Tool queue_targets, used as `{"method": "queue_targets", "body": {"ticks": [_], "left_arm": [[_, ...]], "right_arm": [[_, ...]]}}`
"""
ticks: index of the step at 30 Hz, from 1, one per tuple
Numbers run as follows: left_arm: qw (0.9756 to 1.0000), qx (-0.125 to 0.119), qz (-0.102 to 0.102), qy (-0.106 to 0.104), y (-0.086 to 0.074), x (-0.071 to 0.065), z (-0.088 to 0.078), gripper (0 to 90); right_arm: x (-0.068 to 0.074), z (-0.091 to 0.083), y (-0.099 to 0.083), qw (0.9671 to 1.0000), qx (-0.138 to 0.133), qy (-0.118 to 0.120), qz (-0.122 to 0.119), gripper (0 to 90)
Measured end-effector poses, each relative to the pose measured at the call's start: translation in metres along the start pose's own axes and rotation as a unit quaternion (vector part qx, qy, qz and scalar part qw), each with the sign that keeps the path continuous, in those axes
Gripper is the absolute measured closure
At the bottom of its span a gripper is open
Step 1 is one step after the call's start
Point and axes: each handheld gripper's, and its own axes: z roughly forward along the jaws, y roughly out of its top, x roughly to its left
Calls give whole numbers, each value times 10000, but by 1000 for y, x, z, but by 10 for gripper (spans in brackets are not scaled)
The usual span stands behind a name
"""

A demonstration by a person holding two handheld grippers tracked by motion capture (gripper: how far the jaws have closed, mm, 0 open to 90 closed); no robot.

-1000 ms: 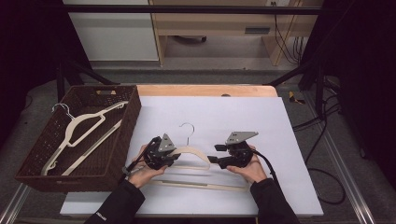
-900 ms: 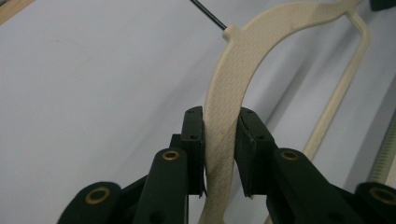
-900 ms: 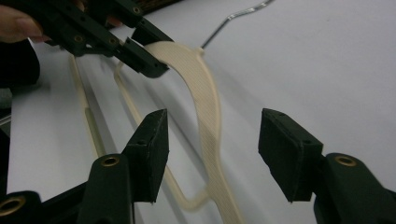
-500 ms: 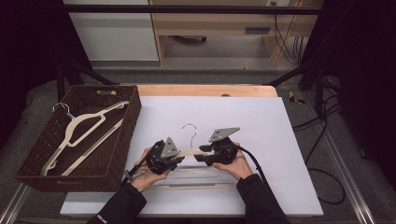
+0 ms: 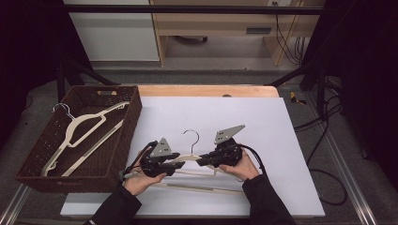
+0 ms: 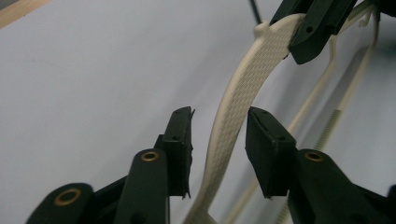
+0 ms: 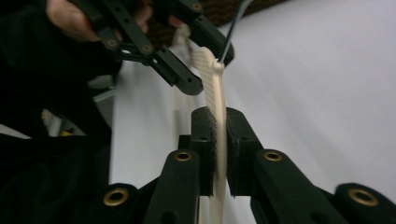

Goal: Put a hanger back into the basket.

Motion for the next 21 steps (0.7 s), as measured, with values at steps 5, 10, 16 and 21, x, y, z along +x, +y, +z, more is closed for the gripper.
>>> {"method": "queue_targets", "body": {"ticks": [5,10,16,21], "left_arm": [[9998,-186,45,-88,8,-2,-12,524],[9995,-110,203,-202,18,-4,-12,548],[9982,79,441,-392,24,-6,-11,699],[9973,265,585,-366,24,-9,-11,745]], "right_arm": [[10,-13,5,9996,-81,-47,-271,867],[18,-19,12,9987,-138,54,-494,867],[24,-19,18,9975,-65,79,-695,867],[25,-19,17,9973,-59,-44,-732,837]]}}
